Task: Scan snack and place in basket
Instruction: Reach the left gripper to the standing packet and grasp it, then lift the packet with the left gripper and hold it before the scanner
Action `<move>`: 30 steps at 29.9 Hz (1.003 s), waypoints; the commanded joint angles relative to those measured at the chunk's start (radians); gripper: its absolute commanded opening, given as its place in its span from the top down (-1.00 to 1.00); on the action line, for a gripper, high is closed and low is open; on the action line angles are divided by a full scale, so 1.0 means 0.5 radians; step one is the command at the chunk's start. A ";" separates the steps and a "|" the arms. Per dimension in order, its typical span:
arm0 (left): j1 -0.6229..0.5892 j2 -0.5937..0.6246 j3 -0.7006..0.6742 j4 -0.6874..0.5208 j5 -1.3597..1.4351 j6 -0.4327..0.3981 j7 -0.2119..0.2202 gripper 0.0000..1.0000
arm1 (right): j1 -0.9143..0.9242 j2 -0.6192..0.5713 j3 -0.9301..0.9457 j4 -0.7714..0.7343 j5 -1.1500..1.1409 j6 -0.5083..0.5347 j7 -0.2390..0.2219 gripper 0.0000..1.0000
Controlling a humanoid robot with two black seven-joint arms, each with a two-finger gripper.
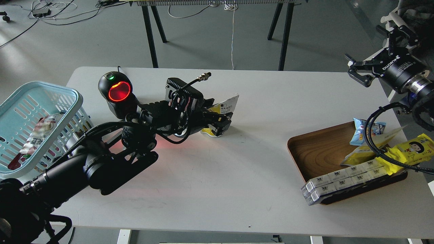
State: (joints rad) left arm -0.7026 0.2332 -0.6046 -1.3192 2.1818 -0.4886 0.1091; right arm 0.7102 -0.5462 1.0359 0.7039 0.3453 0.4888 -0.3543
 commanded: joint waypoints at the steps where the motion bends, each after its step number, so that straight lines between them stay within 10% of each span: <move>1: -0.003 0.000 0.001 0.012 0.000 0.000 0.009 0.28 | 0.000 0.000 0.002 -0.003 0.000 0.000 0.000 -0.99; 10: -0.006 0.015 -0.006 0.015 0.000 0.000 0.018 0.97 | 0.000 0.000 -0.001 0.000 0.000 0.000 0.000 -0.99; 30: -0.193 0.359 -0.180 -0.530 0.000 0.000 -0.016 1.00 | 0.003 0.000 -0.007 0.031 0.000 0.000 0.000 -0.99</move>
State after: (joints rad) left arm -0.7723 0.3732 -0.6708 -1.5400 2.1816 -0.4886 0.1072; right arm 0.7118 -0.5461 1.0340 0.7147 0.3452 0.4887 -0.3543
